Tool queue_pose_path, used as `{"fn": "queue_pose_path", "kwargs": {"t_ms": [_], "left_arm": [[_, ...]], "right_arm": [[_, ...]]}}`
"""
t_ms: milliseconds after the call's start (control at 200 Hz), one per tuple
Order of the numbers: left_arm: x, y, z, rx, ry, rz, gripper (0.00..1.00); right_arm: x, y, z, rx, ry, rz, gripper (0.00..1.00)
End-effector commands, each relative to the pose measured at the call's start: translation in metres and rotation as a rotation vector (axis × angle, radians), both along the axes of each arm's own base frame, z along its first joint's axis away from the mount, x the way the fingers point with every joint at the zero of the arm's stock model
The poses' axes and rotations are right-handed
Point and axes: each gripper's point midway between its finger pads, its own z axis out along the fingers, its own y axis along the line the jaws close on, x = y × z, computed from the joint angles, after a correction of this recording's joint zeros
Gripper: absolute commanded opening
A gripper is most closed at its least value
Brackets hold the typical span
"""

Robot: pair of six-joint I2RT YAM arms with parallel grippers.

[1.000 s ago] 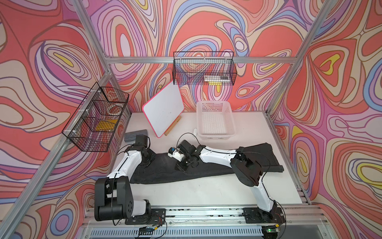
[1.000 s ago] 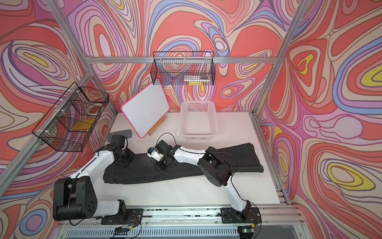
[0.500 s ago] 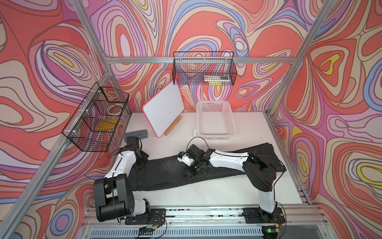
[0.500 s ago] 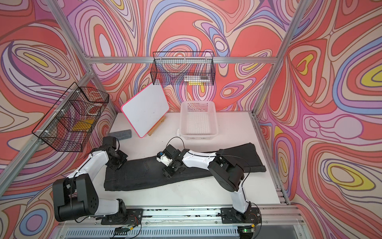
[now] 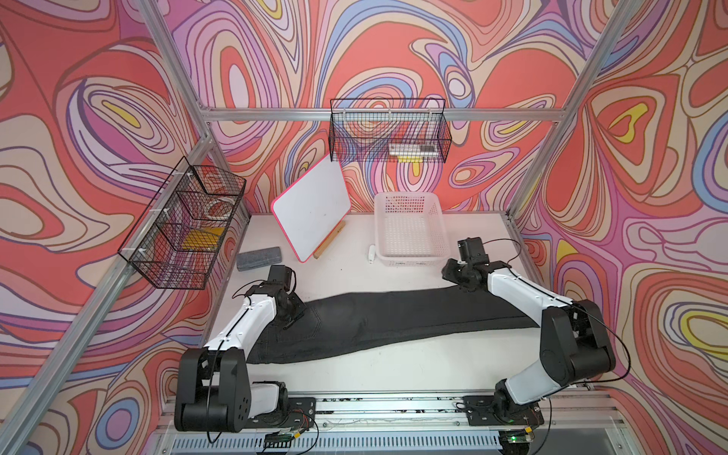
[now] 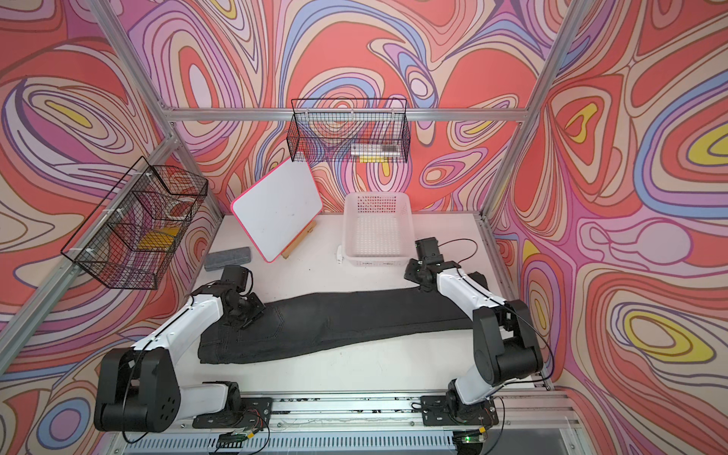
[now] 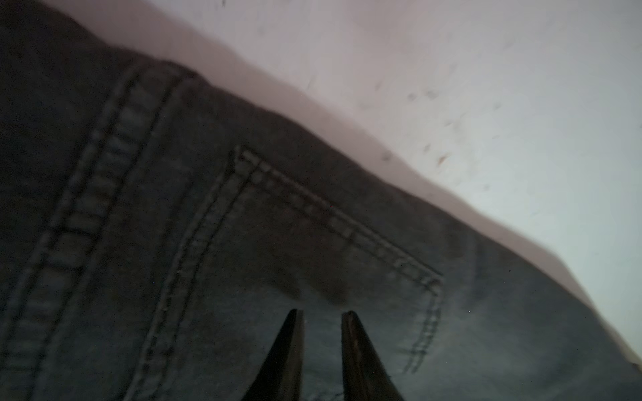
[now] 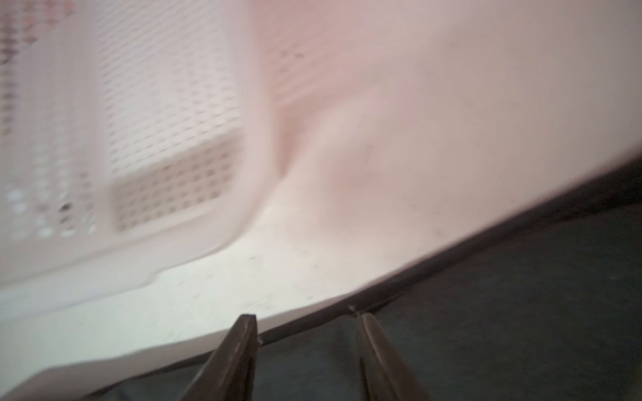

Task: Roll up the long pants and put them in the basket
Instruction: Fold the long pant at the center of the board.

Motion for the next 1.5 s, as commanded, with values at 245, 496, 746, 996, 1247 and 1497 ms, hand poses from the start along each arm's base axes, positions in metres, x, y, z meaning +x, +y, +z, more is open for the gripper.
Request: {"fn": "queue_pose_path", "kwargs": {"t_ms": [245,496,746,996,1247,1497], "left_arm": [[-0.036,0.017,-0.029,0.055,0.13,0.056,0.25],[-0.048,0.05,-0.052,0.089,0.164,0.166,0.24],[-0.004,0.07,-0.043,0.133,0.149,0.172,0.24],[0.035,0.07,-0.031,0.113,0.073,0.123,0.24],[0.058,0.075,-0.003,0.139,0.0,0.076,0.25],[0.058,0.079,0.004,0.17,-0.001,0.053,0.26]], "right_arm": [[-0.009,-0.152,-0.069,-0.01,0.239,-0.431,0.52],[0.012,-0.215,-0.083,-0.047,0.22,-0.555,0.54],[0.052,-0.239,-0.047,-0.16,0.152,-0.472,0.56],[0.026,-0.216,-0.006,-0.128,0.205,-0.322,0.64],[-0.023,-0.206,-0.032,-0.111,0.314,-0.292,0.69],[-0.039,-0.192,-0.07,-0.075,0.387,-0.207,0.66]]}}
